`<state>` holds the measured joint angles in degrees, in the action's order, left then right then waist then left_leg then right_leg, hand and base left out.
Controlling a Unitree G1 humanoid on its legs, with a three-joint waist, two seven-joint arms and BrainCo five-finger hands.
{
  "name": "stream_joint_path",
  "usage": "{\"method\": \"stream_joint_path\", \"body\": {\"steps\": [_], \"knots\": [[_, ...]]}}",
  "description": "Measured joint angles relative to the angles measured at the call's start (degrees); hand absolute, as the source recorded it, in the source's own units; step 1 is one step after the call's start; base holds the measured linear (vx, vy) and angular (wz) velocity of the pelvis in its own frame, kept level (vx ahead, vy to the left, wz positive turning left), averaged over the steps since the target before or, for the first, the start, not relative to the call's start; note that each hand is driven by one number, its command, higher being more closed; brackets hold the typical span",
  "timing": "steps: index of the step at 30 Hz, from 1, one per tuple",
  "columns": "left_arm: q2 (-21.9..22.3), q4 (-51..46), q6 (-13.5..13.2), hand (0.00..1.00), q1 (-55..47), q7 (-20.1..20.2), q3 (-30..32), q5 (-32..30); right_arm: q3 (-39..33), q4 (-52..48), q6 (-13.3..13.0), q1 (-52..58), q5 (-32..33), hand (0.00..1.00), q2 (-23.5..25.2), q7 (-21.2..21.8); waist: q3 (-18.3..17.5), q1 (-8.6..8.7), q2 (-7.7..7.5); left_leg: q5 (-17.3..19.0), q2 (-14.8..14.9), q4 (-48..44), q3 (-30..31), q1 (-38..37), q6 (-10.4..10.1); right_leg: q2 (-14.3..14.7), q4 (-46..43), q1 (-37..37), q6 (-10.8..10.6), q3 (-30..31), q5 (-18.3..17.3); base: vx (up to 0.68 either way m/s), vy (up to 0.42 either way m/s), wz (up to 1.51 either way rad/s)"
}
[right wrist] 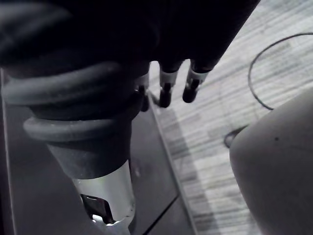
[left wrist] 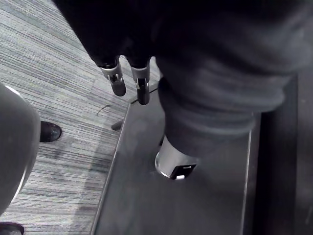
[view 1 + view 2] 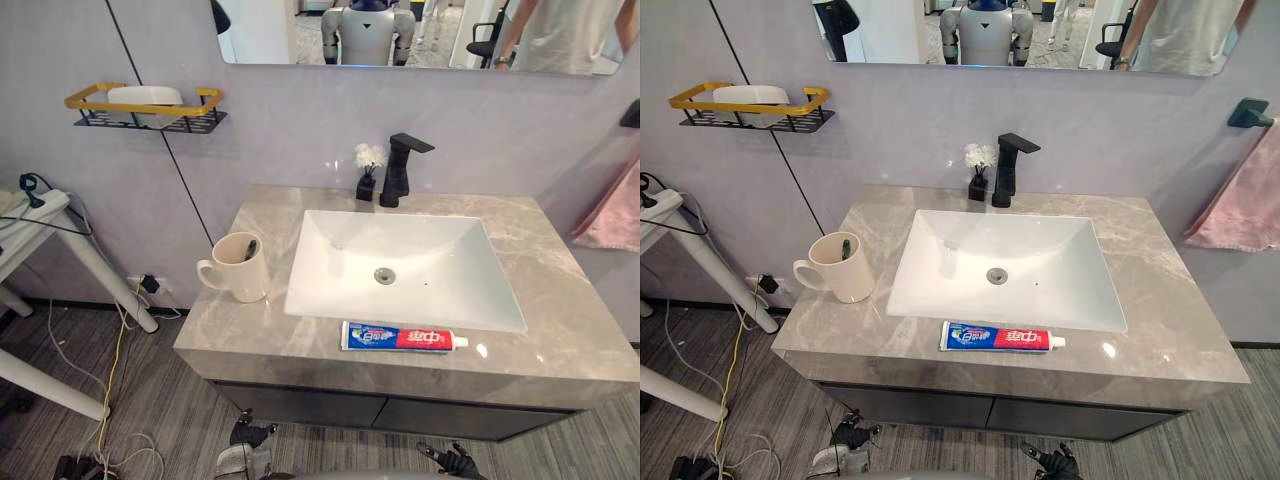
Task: Organize washtable
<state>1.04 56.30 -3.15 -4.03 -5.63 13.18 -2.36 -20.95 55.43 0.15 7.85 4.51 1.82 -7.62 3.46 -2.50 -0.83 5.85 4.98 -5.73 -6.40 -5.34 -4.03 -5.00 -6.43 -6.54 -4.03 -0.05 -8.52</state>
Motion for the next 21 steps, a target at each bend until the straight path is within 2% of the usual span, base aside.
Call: {"method": "stream_joint_path", "body": {"steps": [4,9,15,16,18,20,21], "knots": [[-1.3,0.5,0.1,0.00,-1.2,-0.8,0.0,2.0,-5.2,-0.1,-0.1,0.4,4.5,0.00,-0.1,-0.2,-0.1,0.13,-0.17,-1.5,-0.1,3.6,-0.2,-1.8,-0.4,0.0,1.5,-1.0,-0.4,-1.2,0.6,0.06,-0.017,0.00],[-2.0,0.5,0.1,0.00,-2.1,-0.9,0.8,2.8,-13.1,-2.9,-0.9,0.5,6.9,0.00,-2.2,-1.9,0.1,0.06,-0.44,-2.1,-0.1,5.6,-1.0,-3.1,-0.4,0.0,2.1,-1.3,-0.5,-1.5,1.0,0.03,-0.005,-0.06],[-2.1,0.3,0.1,0.00,-2.2,-1.0,2.2,4.0,-21.5,-15.1,-2.1,1.5,8.5,0.00,-3.3,-4.8,0.2,0.22,-0.61,-2.4,-0.1,6.4,-2.0,-3.4,-0.2,-0.1,2.6,-1.4,-0.5,-1.4,1.6,-0.04,-0.003,-0.08],[-2.1,0.0,0.1,0.00,-2.3,-1.0,2.8,4.1,-22.8,-18.9,-2.1,2.0,8.5,0.00,-3.4,-5.3,0.4,0.37,-0.97,-2.8,-0.1,7.2,-2.2,-3.6,-0.2,-0.1,2.6,-1.3,-0.5,-1.5,1.6,-0.05,-0.017,-0.03],[-2.0,-1.0,0.1,0.00,-2.6,-1.0,2.8,4.2,-24.4,-25.4,-2.1,2.6,8.4,0.00,-3.5,-6.8,0.8,0.50,-0.66,-3.0,-0.1,7.6,-2.4,-3.9,-0.2,-0.1,2.5,-1.2,-0.5,-1.5,1.6,-0.04,-0.015,-0.03],[-2.0,-2.8,0.1,0.00,-3.9,-1.1,2.8,4.2,-26.3,-34.0,-2.1,2.8,8.2,0.00,-4.0,-8.2,0.8,1.62,-0.57,-3.0,0.0,7.7,-2.6,-4.3,-0.2,0.0,2.5,-1.2,-0.5,-1.5,1.5,-0.02,-0.005,-0.01],[-2.0,-2.8,0.1,0.00,-4.0,-1.1,2.8,4.2,-26.4,-35.9,-2.1,2.8,8.0,0.00,-4.3,-8.7,0.8,1.62,-0.55,-3.0,0.0,7.8,-2.7,-4.4,-0.2,0.0,2.5,-1.2,-0.5,-1.5,1.5,-0.02,-0.004,-0.05]]}}
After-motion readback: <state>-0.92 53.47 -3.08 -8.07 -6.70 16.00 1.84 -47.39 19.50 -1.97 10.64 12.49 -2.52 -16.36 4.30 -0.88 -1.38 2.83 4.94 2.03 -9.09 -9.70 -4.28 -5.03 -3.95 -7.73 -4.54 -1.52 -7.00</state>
